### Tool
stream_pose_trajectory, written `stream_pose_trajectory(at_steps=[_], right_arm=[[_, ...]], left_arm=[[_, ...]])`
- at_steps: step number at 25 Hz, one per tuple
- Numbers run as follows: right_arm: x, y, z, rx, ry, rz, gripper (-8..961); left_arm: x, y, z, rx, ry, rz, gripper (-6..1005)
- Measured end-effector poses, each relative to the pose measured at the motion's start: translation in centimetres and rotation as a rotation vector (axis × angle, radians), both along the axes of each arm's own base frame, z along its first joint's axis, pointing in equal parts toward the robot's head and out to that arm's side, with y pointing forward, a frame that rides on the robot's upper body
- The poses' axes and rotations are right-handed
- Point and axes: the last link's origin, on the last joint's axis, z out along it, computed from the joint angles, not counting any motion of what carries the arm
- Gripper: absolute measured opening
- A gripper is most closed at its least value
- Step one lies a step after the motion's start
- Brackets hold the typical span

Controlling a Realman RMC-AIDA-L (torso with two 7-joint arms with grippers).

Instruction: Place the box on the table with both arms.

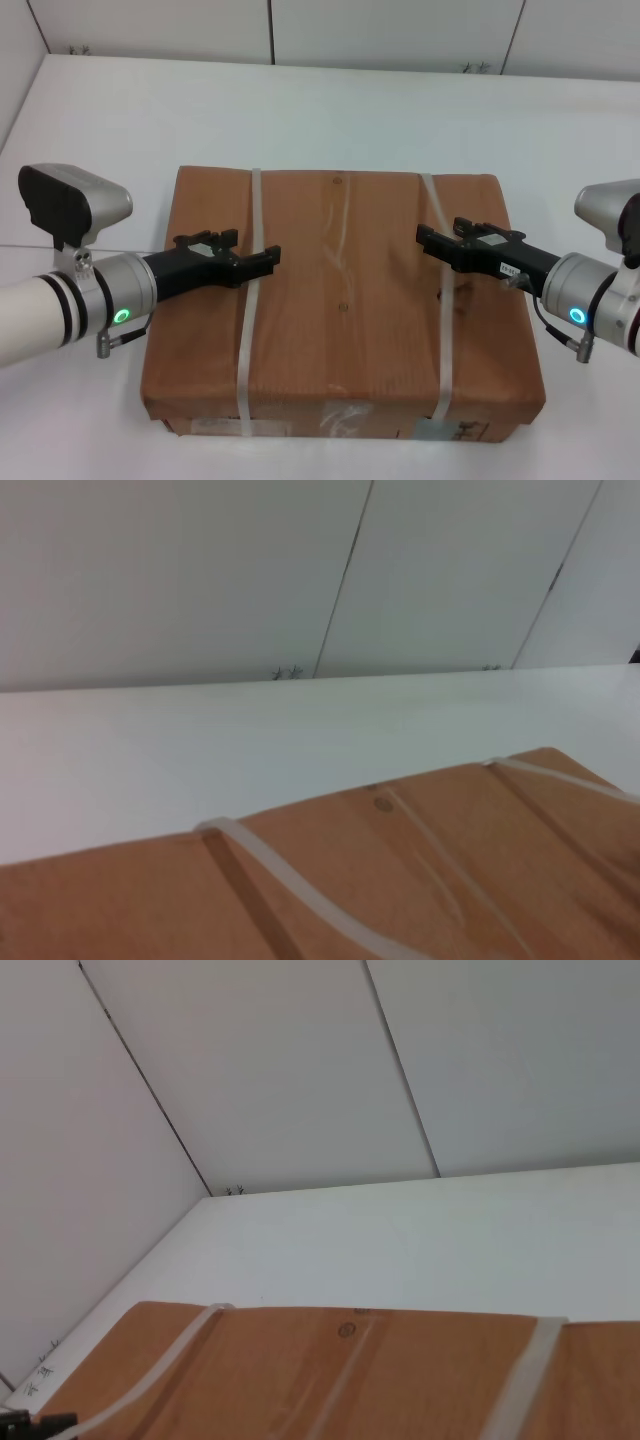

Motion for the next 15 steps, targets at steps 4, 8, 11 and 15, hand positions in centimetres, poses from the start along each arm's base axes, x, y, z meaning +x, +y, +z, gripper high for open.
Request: stream_pose_trajectory(at_steps=[4, 8, 11, 15], right_arm=[[0.2, -0.2, 0.0, 0.001, -0.001, -0.006, 652], [0.7, -0.3, 0.4, 0.023, 0.014, -0.024, 699], [1.0, -0.6, 0.7, 0.051, 0.034, -0.03, 705], [1.5, -1.0, 1.9, 0.096, 0.073, -0.015, 714]], left_arm=[[0.0, 0.1, 0.2, 0.01, -0.004, -0.001, 759], [0.3, 0.2, 0.3, 0.011, -0.014, -0.012, 774], [0.4, 0.0, 0.4, 0.008, -0.031, -0.025, 782], [0.7, -0.3, 0.9, 0.02, -0.06, -0.053, 781]])
